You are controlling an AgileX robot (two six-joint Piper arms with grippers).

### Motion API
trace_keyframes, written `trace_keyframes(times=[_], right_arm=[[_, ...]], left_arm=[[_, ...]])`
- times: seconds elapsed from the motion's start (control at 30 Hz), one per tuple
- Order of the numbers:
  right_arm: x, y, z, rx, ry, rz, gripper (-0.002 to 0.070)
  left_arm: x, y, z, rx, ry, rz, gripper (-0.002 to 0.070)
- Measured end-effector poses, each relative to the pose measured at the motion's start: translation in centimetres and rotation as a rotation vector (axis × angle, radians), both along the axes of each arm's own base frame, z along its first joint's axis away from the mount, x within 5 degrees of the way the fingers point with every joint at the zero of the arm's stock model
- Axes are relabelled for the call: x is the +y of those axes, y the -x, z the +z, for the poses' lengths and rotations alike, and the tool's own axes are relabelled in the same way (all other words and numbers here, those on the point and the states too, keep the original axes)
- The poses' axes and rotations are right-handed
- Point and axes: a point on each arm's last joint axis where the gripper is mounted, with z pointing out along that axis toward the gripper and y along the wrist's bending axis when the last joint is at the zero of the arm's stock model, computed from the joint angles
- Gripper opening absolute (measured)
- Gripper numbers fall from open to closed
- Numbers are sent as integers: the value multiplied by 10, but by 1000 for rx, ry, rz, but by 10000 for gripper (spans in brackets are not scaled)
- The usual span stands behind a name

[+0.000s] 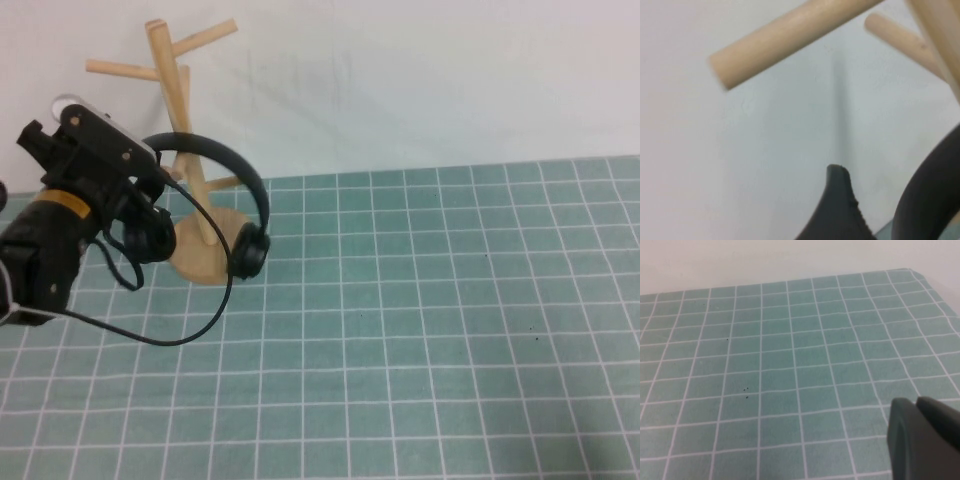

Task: Take out the headphones from the headphone stand
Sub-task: Pick up the headphones from the headphone stand

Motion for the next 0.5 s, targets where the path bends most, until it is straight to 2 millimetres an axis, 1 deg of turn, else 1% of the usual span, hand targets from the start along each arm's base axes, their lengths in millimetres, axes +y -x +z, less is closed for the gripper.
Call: trace_keyframes(times=[0.13,0.3,0.4,0.5], right_arm=[[0,0,0,0,0,0,-8],[0,0,0,0,0,0,-8],[0,0,0,0,0,0,-8],[0,0,0,0,0,0,-8]], left_arm=[[-1,-7,-5,3,-25,1,477],[-1,-9,-13,16,-57,-1,475],[-1,-10,-19,14,-109,-10,457],[-1,-12,-22,3,-129,-14,417]])
